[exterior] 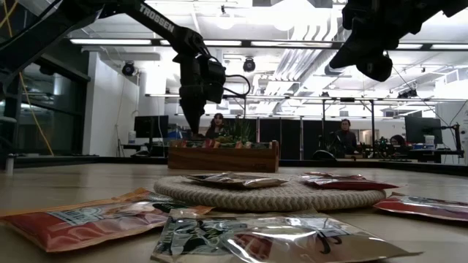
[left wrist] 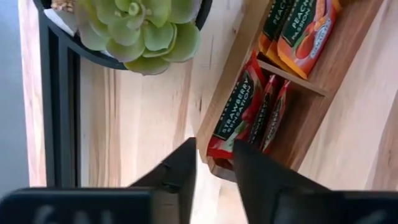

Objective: Pick & Place Tea
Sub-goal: Adjust the red tea bags in the left section of the wooden organizer

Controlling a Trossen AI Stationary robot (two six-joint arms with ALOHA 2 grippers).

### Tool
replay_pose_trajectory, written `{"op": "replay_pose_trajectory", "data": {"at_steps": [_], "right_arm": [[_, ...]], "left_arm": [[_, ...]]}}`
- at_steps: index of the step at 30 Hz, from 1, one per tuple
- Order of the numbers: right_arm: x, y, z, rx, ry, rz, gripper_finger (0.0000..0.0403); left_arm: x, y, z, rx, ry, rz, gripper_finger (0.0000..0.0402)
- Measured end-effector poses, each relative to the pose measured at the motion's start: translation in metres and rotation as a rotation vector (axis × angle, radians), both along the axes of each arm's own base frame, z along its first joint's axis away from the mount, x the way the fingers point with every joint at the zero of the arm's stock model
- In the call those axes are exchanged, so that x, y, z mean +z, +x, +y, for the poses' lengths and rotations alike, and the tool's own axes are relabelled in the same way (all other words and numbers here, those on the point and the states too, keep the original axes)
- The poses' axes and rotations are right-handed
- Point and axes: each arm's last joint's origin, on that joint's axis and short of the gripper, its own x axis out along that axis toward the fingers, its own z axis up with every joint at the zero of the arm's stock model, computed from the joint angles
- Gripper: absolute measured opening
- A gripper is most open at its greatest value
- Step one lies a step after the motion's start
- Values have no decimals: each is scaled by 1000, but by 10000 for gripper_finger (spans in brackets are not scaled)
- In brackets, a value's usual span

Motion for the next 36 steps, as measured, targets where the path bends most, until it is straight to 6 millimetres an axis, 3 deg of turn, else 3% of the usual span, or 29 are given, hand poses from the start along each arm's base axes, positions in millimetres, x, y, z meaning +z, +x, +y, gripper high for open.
{"op": "replay_pose_trajectory", "data": {"at_steps": [7,11,17,21,27,36], "right_arm": [[0,0,0,0,0,2,0],[0,0,0,1,0,2,0],[0,0,0,0,0,3,0],[0,0,0,1,0,3,0],[0,0,0,-13,-9,3,0],[0,0,0,-13,-9,3,0]], "left_arm": [[0,-1,1,26,19,21,173],[1,-1,2,36,43,41,181],[20,4,6,93,99,-41,181],[25,8,8,158,88,-97,147],[26,12,7,391,44,-124,16],[32,40,-3,700,233,-221,2]]}}
